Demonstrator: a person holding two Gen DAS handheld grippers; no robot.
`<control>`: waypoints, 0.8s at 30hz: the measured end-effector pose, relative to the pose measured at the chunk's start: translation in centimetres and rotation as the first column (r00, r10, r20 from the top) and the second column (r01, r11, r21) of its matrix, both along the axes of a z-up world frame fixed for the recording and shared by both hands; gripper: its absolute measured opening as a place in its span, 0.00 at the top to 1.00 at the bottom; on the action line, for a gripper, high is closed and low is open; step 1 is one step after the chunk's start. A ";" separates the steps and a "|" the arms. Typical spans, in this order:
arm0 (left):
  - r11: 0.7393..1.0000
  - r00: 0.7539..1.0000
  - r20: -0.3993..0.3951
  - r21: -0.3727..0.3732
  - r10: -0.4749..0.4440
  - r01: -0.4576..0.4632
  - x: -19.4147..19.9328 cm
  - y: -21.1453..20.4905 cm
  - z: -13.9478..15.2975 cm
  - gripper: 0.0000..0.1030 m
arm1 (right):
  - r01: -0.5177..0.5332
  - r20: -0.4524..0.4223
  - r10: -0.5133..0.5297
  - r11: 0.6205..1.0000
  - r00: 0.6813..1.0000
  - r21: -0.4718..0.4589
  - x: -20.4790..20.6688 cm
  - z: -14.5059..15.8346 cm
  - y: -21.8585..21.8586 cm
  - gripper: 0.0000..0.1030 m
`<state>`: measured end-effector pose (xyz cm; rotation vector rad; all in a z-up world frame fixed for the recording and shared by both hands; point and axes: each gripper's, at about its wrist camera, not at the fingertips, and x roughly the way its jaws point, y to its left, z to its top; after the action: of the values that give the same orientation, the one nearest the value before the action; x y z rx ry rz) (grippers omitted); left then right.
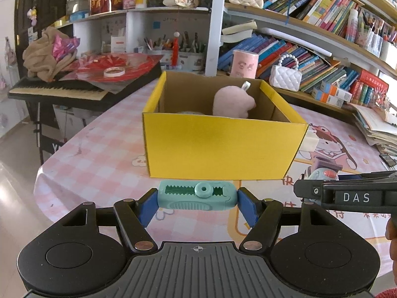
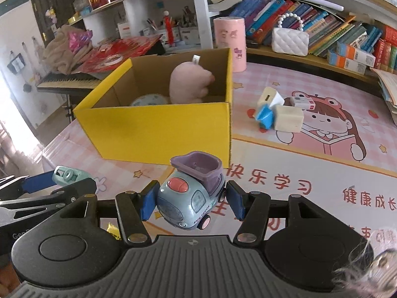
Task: Organize objects
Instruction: 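Carry the green clip and grey toy car over the yellow box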
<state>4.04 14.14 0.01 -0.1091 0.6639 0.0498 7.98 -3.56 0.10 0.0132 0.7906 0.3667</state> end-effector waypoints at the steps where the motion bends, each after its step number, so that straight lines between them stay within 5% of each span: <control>1: 1.000 1.000 0.002 -0.002 0.001 -0.001 -0.1 0.2 0.0 0.33 | -0.002 0.001 0.002 1.000 1.000 -0.002 -0.1 0.0 0.2 0.45; 24: 1.000 0.999 0.043 -0.014 -0.020 0.020 -2.1 2.7 0.6 0.33 | 0.003 0.025 -0.002 1.000 1.000 -0.015 -2.6 0.7 2.8 0.45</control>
<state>1.93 16.87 0.57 -0.1172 0.6222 0.0234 5.34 -0.71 0.80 -0.0044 0.7683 0.3580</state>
